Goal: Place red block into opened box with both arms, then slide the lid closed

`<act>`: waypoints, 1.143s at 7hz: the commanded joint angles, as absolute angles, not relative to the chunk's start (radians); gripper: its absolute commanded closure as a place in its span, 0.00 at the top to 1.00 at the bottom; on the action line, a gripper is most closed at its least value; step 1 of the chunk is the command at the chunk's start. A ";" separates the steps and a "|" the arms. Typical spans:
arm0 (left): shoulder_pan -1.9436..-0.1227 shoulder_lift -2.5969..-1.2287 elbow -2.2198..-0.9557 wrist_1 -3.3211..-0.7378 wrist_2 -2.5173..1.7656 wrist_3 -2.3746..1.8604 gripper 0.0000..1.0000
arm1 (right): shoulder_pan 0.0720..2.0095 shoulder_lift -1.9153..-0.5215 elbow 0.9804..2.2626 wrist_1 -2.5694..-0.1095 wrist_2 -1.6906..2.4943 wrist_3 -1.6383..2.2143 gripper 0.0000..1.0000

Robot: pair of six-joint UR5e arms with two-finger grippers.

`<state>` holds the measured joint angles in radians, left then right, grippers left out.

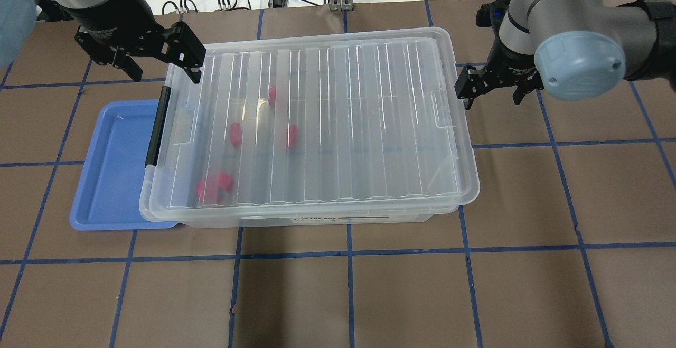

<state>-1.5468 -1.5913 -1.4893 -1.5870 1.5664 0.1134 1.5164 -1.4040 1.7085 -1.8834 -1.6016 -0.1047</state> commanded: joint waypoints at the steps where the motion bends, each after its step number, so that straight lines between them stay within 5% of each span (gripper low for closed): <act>1: -1.549 -1.589 -1.491 -1.588 1.568 0.112 1.00 | 1.519 -1.413 1.598 -1.826 -1.608 -0.104 1.00; 4: -1.545 -1.600 -1.485 -1.586 1.566 0.115 1.00 | 1.584 -1.512 1.414 -1.522 -1.576 0.002 1.00; 8: -1.546 -1.600 -1.490 -1.586 1.566 0.112 1.00 | 1.614 -1.546 1.528 -1.594 -1.588 0.095 1.00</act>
